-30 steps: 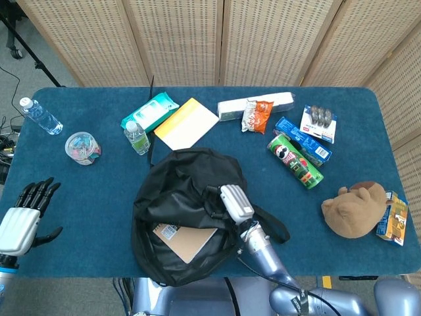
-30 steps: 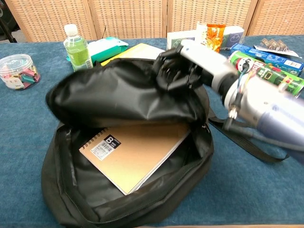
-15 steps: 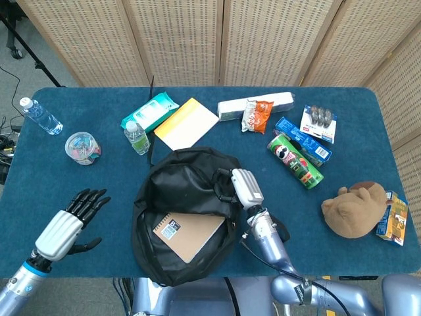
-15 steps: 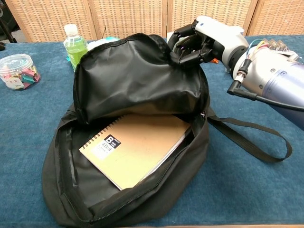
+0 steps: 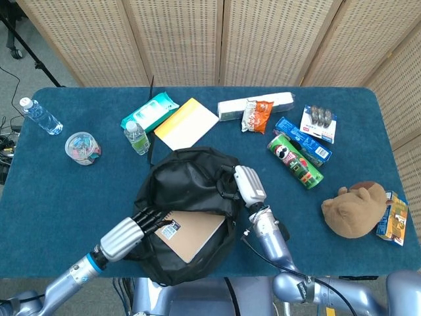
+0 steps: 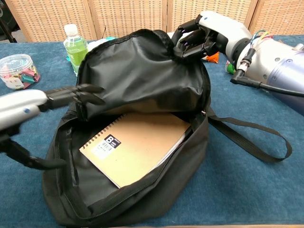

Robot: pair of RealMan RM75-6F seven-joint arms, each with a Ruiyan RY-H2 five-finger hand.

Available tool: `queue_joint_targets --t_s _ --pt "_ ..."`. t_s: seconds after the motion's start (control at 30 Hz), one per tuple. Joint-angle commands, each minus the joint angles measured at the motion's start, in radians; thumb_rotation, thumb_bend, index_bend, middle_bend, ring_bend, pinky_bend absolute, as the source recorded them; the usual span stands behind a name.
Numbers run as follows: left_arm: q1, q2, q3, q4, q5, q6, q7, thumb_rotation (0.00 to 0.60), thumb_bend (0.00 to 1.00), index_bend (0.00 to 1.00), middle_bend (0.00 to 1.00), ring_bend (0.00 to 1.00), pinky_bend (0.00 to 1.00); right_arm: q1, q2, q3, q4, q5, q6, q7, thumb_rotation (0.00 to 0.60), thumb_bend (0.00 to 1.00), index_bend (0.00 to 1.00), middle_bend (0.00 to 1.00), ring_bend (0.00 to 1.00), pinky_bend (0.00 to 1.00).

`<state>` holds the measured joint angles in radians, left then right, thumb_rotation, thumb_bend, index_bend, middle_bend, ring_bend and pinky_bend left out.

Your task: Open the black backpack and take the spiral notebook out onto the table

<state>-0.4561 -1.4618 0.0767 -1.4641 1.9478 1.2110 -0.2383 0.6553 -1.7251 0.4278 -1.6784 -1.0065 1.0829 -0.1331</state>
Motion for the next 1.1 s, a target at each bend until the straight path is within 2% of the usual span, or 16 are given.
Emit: queue_joint_targets --t_s 0.03,0.3,0.73,1.1 --pt "-0.027 -0.039 0.011 0.027 0.003 -0.023 -0.012 0.6 0.21 0.15 0.0 0.0 0.01 0.003 0.006 0.002 -0.006 0.011 0.002 -0.003 0.6 0.71 0.67 0.66 0.53 0.49" --pt "-0.07 -0.134 0.042 0.133 -0.008 -0.065 -0.03 0.6 0.21 0.16 0.0 0.0 0.02 0.013 0.035 0.002 -0.034 0.04 0.004 -0.012 0.6 0.72 0.67 0.66 0.53 0.49" --pt "-0.128 -0.224 0.026 0.186 -0.063 -0.125 0.046 0.6 0.21 0.16 0.0 0.0 0.02 0.029 0.053 -0.002 -0.064 0.054 0.027 -0.021 0.6 0.72 0.67 0.66 0.53 0.49" --pt "-0.157 -0.286 0.033 0.245 -0.095 -0.14 0.075 0.6 0.21 0.16 0.0 0.0 0.02 0.036 0.071 -0.006 -0.074 0.06 0.041 -0.016 0.6 0.72 0.67 0.66 0.53 0.49"
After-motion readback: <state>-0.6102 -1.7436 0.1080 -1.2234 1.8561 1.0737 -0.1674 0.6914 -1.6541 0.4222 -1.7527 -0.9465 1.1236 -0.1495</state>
